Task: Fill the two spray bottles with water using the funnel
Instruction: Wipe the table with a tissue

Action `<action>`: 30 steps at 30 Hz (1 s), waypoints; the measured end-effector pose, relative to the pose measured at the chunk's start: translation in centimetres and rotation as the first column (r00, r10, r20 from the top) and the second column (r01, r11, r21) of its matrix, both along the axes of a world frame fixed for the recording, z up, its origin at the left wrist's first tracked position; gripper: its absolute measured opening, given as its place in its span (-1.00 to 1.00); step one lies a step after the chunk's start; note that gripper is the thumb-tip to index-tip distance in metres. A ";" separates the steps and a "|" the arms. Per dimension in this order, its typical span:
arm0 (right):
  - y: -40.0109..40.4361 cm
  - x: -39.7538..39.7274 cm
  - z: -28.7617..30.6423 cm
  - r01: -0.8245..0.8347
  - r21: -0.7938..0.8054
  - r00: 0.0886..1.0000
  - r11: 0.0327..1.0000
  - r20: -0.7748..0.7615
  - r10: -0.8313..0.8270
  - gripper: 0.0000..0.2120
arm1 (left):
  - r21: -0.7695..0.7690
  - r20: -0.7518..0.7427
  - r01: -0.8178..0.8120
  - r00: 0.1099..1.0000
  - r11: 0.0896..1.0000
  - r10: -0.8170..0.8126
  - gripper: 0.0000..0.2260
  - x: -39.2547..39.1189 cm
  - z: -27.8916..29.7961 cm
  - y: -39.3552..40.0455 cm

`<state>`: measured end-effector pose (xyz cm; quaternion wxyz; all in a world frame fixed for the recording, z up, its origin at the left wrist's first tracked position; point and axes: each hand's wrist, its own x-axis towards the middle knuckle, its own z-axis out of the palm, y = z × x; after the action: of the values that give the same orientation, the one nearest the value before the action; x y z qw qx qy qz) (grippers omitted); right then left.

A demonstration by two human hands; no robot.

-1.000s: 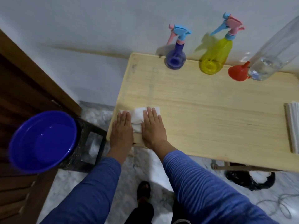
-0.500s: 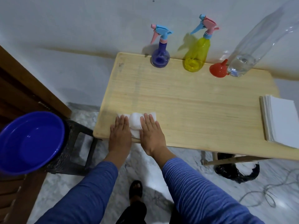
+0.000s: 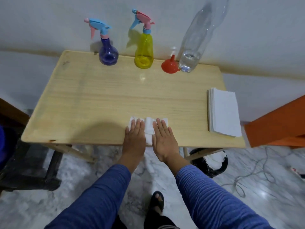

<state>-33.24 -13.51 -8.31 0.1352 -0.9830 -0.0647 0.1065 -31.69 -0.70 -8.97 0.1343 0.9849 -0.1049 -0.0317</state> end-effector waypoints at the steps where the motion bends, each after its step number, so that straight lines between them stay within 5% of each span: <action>1: -1.7 -0.2 0.0 0.010 -0.004 1.000 1.000 -0.005 -0.010 -0.22 | 0.005 0.005 0.022 1.000 1.000 -0.022 -0.52 0.0 -0.2 -1.6; 8: -10.5 -0.8 -0.4 0.049 0.024 0.999 0.999 0.020 -0.049 -0.25 | -0.019 -0.093 0.057 0.994 0.998 -0.058 -0.57 0.1 -0.2 -9.5; 14: -13.3 -1.8 -0.8 -0.024 0.315 0.990 0.949 0.138 -0.020 -0.42 | -0.167 -0.007 0.158 0.987 0.973 -0.162 -0.49 -0.9 -0.9 -7.5; 20: -14.0 -3.3 -2.6 -0.104 0.359 0.963 0.928 0.271 0.003 -0.61 | -0.172 0.003 0.286 0.957 0.943 -0.290 -0.40 -1.4 -0.8 -5.4; 30: -12.8 -4.0 -1.6 0.092 0.437 0.948 0.895 0.237 -0.213 -0.88 | -0.394 0.155 0.243 0.968 0.886 -0.197 -0.86 -2.2 -0.6 -4.3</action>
<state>-37.26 -26.36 -9.93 0.3413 -0.9376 -0.0264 -0.0606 -33.93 -5.03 -9.53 0.3273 0.9166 -0.2276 0.0306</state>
